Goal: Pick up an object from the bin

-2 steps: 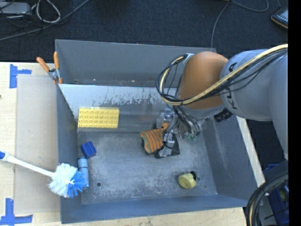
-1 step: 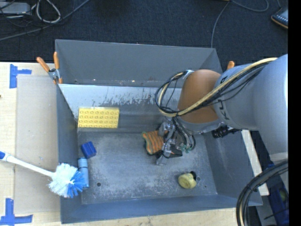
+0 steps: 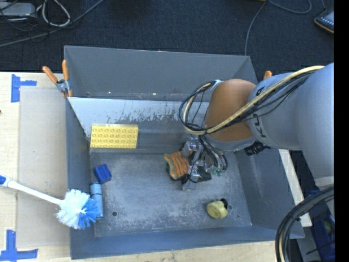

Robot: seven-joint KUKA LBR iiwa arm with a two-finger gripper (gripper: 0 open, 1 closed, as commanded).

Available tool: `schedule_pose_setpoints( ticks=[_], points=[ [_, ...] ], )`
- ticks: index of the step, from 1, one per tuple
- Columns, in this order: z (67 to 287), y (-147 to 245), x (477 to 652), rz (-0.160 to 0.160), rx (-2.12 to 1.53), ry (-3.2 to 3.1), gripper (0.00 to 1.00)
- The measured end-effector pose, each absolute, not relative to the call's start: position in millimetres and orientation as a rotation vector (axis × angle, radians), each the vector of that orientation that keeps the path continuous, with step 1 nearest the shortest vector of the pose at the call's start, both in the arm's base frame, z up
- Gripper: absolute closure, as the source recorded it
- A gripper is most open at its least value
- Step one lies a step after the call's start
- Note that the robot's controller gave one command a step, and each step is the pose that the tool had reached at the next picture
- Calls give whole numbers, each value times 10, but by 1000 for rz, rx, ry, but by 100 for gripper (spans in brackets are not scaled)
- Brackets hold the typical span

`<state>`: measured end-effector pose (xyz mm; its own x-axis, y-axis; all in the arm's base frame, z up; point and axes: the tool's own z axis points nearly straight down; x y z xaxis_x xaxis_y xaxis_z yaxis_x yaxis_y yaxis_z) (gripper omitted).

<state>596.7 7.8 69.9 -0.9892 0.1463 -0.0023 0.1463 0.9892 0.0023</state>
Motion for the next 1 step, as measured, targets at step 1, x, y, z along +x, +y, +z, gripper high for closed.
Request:
schedule_pose_setpoints(
  ticks=[1],
  points=[
    [698,71,5966,5,253,3129,0]
  ],
)
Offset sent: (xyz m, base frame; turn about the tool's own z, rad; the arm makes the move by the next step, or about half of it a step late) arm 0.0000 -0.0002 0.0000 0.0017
